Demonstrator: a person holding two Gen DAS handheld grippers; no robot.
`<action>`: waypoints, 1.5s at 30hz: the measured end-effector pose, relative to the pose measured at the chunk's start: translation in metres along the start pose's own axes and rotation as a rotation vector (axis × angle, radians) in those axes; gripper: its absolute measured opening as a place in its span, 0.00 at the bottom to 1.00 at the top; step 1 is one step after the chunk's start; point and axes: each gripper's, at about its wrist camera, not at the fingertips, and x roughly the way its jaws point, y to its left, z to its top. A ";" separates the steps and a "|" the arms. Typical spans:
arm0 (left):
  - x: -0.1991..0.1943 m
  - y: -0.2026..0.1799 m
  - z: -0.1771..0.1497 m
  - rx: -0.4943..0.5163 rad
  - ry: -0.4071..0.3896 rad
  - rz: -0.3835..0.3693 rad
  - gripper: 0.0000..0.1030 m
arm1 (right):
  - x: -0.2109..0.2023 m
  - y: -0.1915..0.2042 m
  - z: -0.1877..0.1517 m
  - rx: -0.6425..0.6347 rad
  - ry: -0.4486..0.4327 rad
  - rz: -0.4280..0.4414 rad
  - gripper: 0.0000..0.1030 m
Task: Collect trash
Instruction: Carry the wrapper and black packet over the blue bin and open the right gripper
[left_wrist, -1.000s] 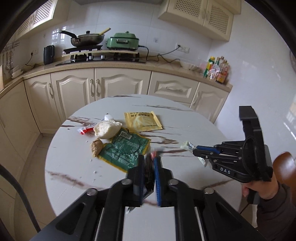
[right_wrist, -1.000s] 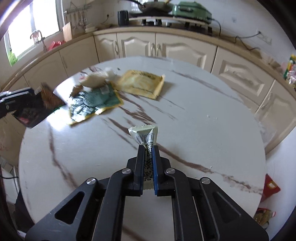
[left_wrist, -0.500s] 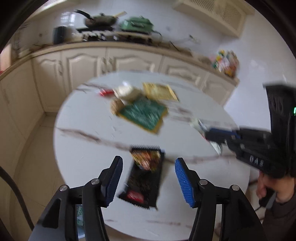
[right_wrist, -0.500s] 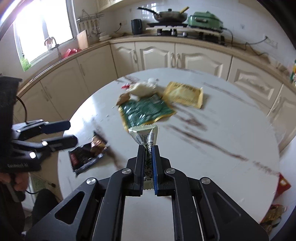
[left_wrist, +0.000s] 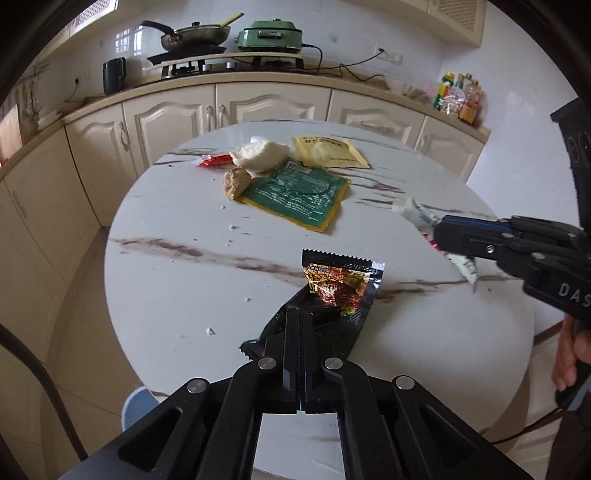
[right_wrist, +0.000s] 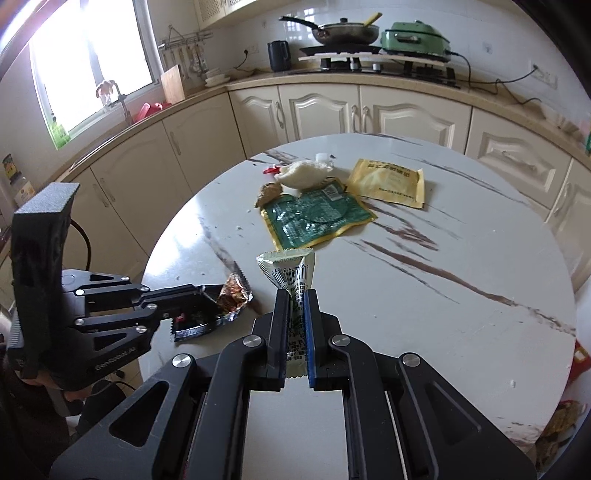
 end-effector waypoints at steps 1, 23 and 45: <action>0.000 0.003 0.000 -0.004 -0.009 0.014 0.00 | 0.001 0.002 0.000 -0.003 -0.001 0.000 0.08; 0.006 0.011 0.004 0.085 0.017 0.012 0.32 | 0.012 0.018 -0.003 0.002 0.015 0.036 0.09; -0.066 0.075 -0.017 -0.147 -0.170 -0.046 0.04 | 0.023 0.083 0.020 -0.057 -0.016 0.132 0.09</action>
